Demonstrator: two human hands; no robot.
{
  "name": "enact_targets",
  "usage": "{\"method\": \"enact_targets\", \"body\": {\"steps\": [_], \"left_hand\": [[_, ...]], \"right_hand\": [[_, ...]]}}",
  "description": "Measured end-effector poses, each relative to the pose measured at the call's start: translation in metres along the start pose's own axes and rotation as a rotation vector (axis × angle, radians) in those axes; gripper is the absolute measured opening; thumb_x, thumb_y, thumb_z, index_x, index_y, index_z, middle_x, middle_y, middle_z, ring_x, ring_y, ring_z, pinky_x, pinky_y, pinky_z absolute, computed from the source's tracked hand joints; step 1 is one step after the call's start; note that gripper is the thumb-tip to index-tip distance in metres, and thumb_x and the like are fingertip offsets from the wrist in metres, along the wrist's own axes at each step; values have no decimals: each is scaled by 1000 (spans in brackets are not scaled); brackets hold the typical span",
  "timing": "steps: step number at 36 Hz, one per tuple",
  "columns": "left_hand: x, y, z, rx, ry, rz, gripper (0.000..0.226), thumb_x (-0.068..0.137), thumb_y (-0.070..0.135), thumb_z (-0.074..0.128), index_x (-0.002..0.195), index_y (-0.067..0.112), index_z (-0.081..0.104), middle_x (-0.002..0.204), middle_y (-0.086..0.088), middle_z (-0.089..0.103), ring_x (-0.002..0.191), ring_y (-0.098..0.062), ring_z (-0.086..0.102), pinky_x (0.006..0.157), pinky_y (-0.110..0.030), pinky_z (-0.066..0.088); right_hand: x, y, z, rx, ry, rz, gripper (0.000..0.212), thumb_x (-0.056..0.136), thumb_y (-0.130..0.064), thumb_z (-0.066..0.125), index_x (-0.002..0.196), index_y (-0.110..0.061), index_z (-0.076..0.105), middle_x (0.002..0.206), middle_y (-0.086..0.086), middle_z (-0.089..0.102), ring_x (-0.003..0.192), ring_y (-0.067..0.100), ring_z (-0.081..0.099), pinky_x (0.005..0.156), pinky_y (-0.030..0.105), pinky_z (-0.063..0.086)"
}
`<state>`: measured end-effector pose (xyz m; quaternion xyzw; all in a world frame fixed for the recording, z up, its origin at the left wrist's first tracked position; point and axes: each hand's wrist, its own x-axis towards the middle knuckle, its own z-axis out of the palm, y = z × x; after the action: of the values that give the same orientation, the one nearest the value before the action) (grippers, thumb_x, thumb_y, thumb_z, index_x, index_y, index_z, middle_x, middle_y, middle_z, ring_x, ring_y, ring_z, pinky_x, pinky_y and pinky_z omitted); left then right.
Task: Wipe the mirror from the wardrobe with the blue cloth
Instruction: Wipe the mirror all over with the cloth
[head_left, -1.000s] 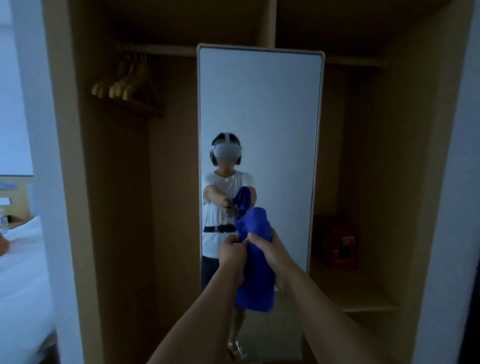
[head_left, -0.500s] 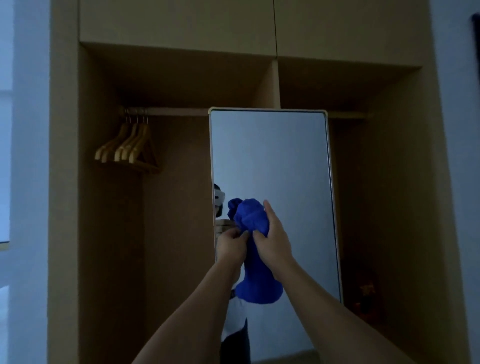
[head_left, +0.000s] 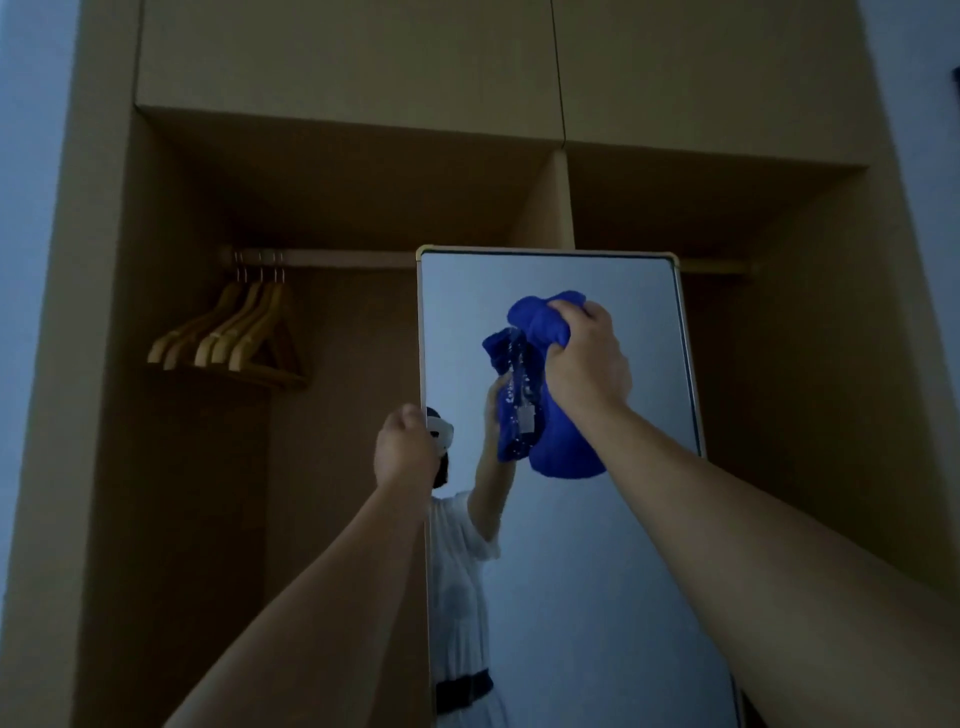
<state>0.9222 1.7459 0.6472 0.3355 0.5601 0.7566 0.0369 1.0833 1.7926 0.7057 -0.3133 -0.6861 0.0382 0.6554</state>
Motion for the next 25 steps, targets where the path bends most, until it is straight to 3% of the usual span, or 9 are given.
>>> {"method": "enact_targets", "body": {"steps": [2, 3, 7, 11, 13, 15, 17, 22, 25], "left_hand": [[7, 3, 4, -75, -38, -97, 48, 97, 42, 31, 123, 10, 55, 112, -18, 62, 100, -33, 61, 89, -45, 51], [10, 5, 6, -112, -50, -141, 52, 97, 46, 30, 124, 10, 55, 108, -16, 64, 94, -30, 63, 85, -42, 53], [24, 12, 7, -89, -49, -181, 58, 97, 52, 25, 117, 8, 57, 73, -6, 57, 56, -16, 52, 44, -24, 41], [36, 17, 10, -70, -66, -170, 50, 99, 43, 29, 117, 5, 56, 63, -3, 48, 48, -13, 43, 28, -11, 30], [37, 16, 12, -70, -88, -158, 46, 99, 38, 32, 118, 5, 56, 68, -7, 53, 53, -16, 48, 33, -12, 38], [37, 14, 13, -82, -117, -150, 46, 99, 39, 33, 123, 7, 56, 95, -15, 64, 81, -26, 62, 69, -24, 55], [38, 11, 13, -102, -125, -144, 48, 99, 42, 33, 124, 8, 55, 110, -16, 63, 98, -29, 61, 87, -36, 50], [38, 7, 10, -51, -156, -56, 40, 100, 43, 28, 98, 13, 55, 87, -9, 60, 75, -20, 57, 65, -30, 44], [37, 5, 10, -69, -187, -56, 41, 100, 43, 28, 95, 15, 57, 86, -14, 57, 76, -25, 55, 63, -33, 46]], "right_hand": [[11, -4, 5, -40, 27, 8, 48, 95, -13, 48, 140, -27, 40, 153, 0, 24, 108, 29, 57, 78, 33, 42], [16, -7, 8, -58, 51, 16, 49, 95, -13, 48, 141, -28, 38, 154, 1, 21, 107, 29, 57, 78, 34, 43], [30, -13, 18, -91, 175, 60, 52, 94, -13, 52, 142, -28, 35, 156, 4, 16, 113, 29, 52, 81, 38, 44], [49, -17, 26, -114, 223, 86, 53, 95, -20, 53, 144, -28, 32, 156, 6, 15, 121, 30, 44, 84, 38, 42], [56, -21, 31, -137, 212, 97, 52, 96, -25, 53, 143, -27, 32, 155, 8, 16, 120, 31, 43, 88, 40, 42], [60, -25, 39, -160, 159, 113, 51, 96, -30, 52, 142, -24, 33, 154, 10, 17, 122, 32, 41, 93, 42, 41], [57, -30, 51, -191, 89, 136, 52, 96, -35, 51, 142, -23, 32, 153, 11, 17, 126, 34, 37, 97, 44, 39], [42, -44, 81, -313, 66, 53, 64, 94, -37, 51, 148, -23, 21, 156, 13, 11, 134, 37, 27, 102, 49, 33], [42, -52, 91, -367, 70, -36, 67, 93, -36, 53, 149, -23, 18, 156, 13, 10, 133, 37, 27, 102, 50, 32]]}}
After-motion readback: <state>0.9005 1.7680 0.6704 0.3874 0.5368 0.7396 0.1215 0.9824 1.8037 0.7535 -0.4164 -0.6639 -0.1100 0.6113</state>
